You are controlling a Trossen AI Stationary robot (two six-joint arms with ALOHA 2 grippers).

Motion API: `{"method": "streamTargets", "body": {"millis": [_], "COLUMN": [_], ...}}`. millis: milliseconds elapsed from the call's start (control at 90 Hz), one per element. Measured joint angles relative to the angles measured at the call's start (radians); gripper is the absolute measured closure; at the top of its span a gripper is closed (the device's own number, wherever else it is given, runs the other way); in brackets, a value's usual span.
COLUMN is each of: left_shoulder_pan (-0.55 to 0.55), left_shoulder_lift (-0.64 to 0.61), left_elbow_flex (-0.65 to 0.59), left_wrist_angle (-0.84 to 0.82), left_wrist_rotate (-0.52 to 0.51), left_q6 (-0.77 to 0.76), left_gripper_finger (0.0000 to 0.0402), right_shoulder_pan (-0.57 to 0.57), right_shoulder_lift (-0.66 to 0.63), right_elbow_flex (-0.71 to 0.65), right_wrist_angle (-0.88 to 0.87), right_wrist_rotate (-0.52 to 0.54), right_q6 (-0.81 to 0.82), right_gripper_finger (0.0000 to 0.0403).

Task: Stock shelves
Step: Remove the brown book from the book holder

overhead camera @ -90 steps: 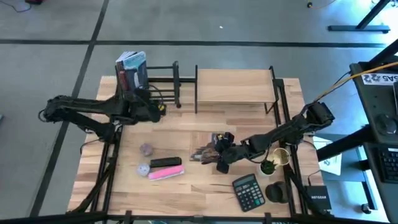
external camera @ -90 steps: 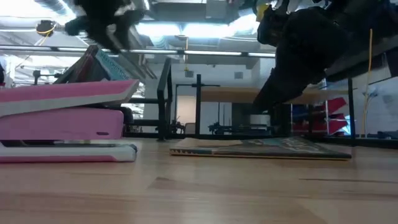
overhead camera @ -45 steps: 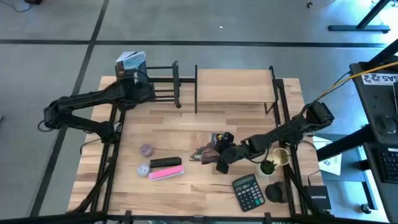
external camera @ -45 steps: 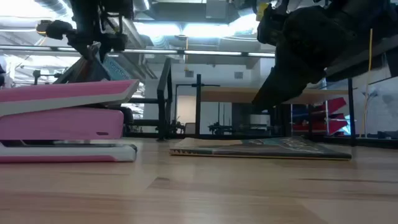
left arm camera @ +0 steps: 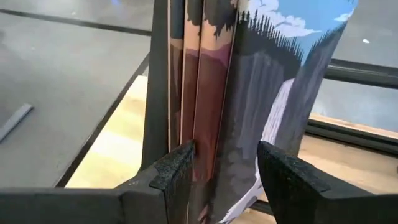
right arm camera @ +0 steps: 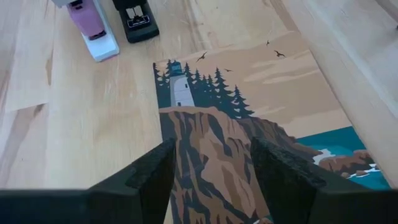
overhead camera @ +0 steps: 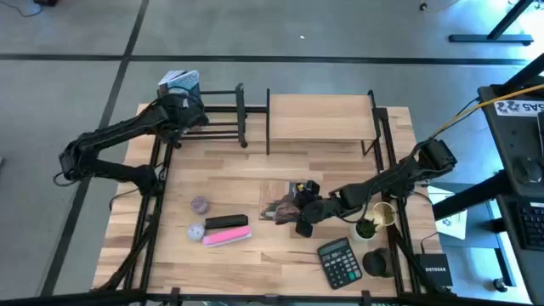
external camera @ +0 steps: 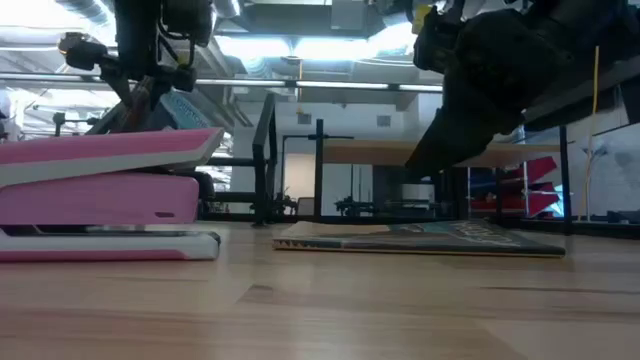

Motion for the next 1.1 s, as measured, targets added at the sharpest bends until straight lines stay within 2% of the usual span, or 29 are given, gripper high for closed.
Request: {"method": "streamTargets", "body": {"millis": [267,400,767,1100], "left_shoulder_pan": [-0.004,-0.036,-0.080,-0.159], "left_shoulder_lift": [0.000,0.001,0.001,0.001], "left_elbow_flex": [0.000,0.000,0.000,0.000], "left_wrist_angle": [0.137,0.162,0.152,0.181], "left_wrist_rotate": [0.066,0.085,0.036,0.013], "left_q6": [0.111,0.115,0.118,0.300], "left_gripper_finger": [0.0208,0.0204,0.0203,0.0203], "right_shoulder_pan": [0.000,0.000,0.000,0.000], "right_shoulder_lift": [0.000,0.000,0.000,0.000], "right_elbow_flex": [0.000,0.000,0.000,0.000], "right_wrist_angle": [-0.001,-0.001,0.000,0.003], "right_wrist_rotate": [0.000,0.001,0.003,0.003], "right_q6": [-0.003,-0.007,-0.021,-0.025], "right_gripper_finger": [0.0208,0.0208,0.0208,0.0208]}}
